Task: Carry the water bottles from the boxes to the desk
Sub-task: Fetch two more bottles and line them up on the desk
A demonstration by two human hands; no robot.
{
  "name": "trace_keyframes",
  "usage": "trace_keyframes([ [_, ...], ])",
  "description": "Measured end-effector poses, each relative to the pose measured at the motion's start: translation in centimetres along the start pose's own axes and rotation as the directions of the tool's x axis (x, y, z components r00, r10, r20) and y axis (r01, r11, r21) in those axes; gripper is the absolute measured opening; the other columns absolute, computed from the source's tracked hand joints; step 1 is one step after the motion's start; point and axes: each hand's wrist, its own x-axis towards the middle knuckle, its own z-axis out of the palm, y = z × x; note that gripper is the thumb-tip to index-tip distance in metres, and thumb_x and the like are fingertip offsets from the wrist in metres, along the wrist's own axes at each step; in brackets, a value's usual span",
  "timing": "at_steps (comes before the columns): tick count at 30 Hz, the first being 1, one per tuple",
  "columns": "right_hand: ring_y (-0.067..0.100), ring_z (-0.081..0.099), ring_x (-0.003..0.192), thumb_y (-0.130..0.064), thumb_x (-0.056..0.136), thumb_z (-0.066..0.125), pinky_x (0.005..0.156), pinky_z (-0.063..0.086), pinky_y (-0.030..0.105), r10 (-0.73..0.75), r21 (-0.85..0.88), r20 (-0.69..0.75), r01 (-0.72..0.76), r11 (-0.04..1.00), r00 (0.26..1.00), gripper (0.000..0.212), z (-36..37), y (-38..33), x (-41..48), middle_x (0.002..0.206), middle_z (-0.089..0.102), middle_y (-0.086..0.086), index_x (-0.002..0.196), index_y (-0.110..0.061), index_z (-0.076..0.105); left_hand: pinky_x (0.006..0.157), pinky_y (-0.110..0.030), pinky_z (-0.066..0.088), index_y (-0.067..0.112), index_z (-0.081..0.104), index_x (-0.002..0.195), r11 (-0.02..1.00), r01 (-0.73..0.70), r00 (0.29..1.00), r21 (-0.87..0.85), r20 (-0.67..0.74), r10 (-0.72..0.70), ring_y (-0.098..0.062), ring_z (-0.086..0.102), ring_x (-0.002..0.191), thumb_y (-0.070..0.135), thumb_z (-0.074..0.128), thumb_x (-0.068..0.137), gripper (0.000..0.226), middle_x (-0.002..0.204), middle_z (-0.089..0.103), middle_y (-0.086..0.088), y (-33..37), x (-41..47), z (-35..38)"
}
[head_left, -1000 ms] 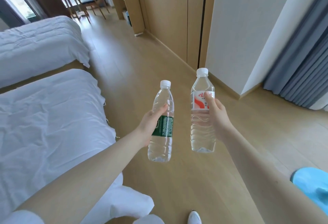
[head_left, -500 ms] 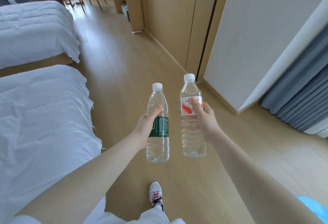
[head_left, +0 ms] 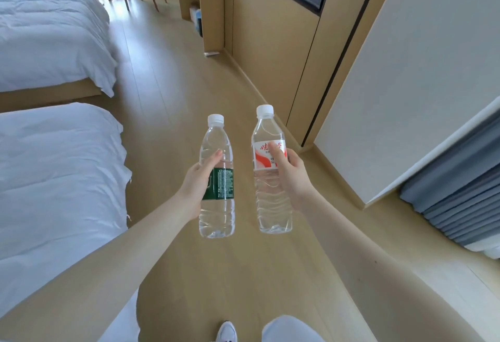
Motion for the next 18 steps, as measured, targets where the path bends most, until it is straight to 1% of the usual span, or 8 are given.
trace_keyframes([
  [3, 0.018, 0.069, 0.079, -0.049, 0.093, 0.055, 0.071, 0.059, 0.039, -0.011, -0.022, 0.036, 0.012, 1.0, 0.999, 0.04, 0.6, -0.9, 3.0, 0.098, 0.068, 0.004, 0.116, -0.016, 0.056, 0.094, -0.039, 0.044, 0.023, 0.065, 0.105, 1.0, -0.002, 1.0, -0.018, -0.031, 0.001, -0.025, 0.063, 0.101, 0.064, 0.059, 0.078, 0.049, 0.098, 0.07, -0.005, 1.1, 2.7, -0.4],
  [5, 0.016, 0.067, 0.077, -0.049, 0.094, 0.054, 0.069, 0.058, 0.037, -0.008, -0.014, 0.054, 0.008, 1.0, 0.999, 0.039, 0.7, -1.3, 5.5, 0.102, 0.069, 0.006, 0.115, -0.016, 0.057, 0.093, -0.039, 0.045, 0.023, 0.066, 0.104, 0.999, 0.007, 0.998, -0.032, -0.058, -0.009, -0.025, 0.063, 0.1, 0.063, 0.059, 0.081, 0.047, 0.096, 0.07, -0.004, 1.8, 4.6, -0.4],
  [8, 0.024, 0.07, 0.085, -0.05, 0.093, 0.054, 0.064, 0.06, 0.035, 0.016, 0.012, 0.092, -0.017, 1.0, 0.996, 0.044, 1.0, -2.2, 9.7, 0.109, 0.069, 0.014, 0.118, -0.015, 0.056, 0.108, -0.047, 0.035, 0.025, 0.061, 0.12, 0.999, 0.026, 0.994, -0.042, -0.102, -0.031, -0.027, 0.052, 0.12, 0.075, 0.065, 0.065, 0.075, 0.121, 0.062, -0.006, 3.5, 7.7, 0.1],
  [10, 0.023, 0.069, 0.084, -0.048, 0.094, 0.054, 0.06, 0.057, 0.03, 0.038, 0.041, 0.129, -0.043, 0.998, 0.991, 0.039, 0.9, -3.1, 13.0, 0.104, 0.07, 0.011, 0.117, -0.016, 0.057, 0.108, -0.047, 0.035, 0.024, 0.06, 0.121, 0.998, 0.032, 0.992, -0.045, -0.125, -0.037, -0.027, 0.052, 0.12, 0.079, 0.066, 0.059, 0.083, 0.121, 0.062, -0.005, 5.0, 10.1, 0.7],
  [13, 0.017, 0.065, 0.077, -0.041, 0.089, 0.061, 0.063, 0.053, 0.027, 0.061, 0.083, 0.209, -0.08, 0.993, 0.976, 0.038, 0.7, -5.1, 17.9, 0.097, 0.067, 0.004, 0.118, -0.016, 0.058, 0.099, -0.04, 0.037, 0.025, 0.06, 0.113, 0.999, 0.018, 0.985, -0.04, -0.173, -0.025, -0.024, 0.052, 0.113, 0.069, 0.063, 0.075, 0.058, 0.11, 0.063, 0.0, 7.8, 14.2, 1.6],
  [15, 0.017, 0.065, 0.075, -0.036, 0.089, 0.064, 0.062, 0.054, 0.028, 0.061, 0.084, 0.255, -0.085, 0.993, 0.965, 0.042, 0.5, -6.4, 21.3, 0.097, 0.066, 0.003, 0.122, -0.012, 0.056, 0.093, -0.038, 0.042, 0.024, 0.06, 0.114, 0.999, 0.027, 0.978, -0.048, -0.206, -0.036, -0.023, 0.057, 0.107, 0.068, 0.062, 0.076, 0.058, 0.106, 0.065, -0.002, 9.7, 17.1, 2.4],
  [17, 0.018, 0.065, 0.073, -0.033, 0.088, 0.067, 0.061, 0.055, 0.029, 0.028, 0.086, 0.267, -0.053, 0.995, 0.963, 0.035, 0.0, -7.9, 24.6, 0.092, 0.066, 0.004, 0.111, -0.009, 0.059, 0.077, -0.034, 0.047, 0.02, 0.061, 0.117, 0.998, 0.029, 0.973, -0.048, -0.228, -0.04, -0.021, 0.065, 0.094, 0.066, 0.061, 0.078, 0.06, 0.102, 0.069, -0.006, 12.0, 19.5, 3.5],
  [18, 0.02, 0.064, 0.071, -0.035, 0.084, 0.071, 0.062, 0.054, 0.03, 0.012, 0.084, 0.269, -0.036, 0.996, 0.963, 0.037, -0.2, -8.7, 26.4, 0.087, 0.067, 0.005, 0.106, -0.005, 0.062, 0.072, -0.033, 0.047, 0.019, 0.061, 0.116, 0.999, 0.02, 0.971, -0.045, -0.239, -0.03, -0.02, 0.066, 0.089, 0.064, 0.06, 0.08, 0.058, 0.101, 0.07, -0.007, 13.2, 20.8, 4.1],
])
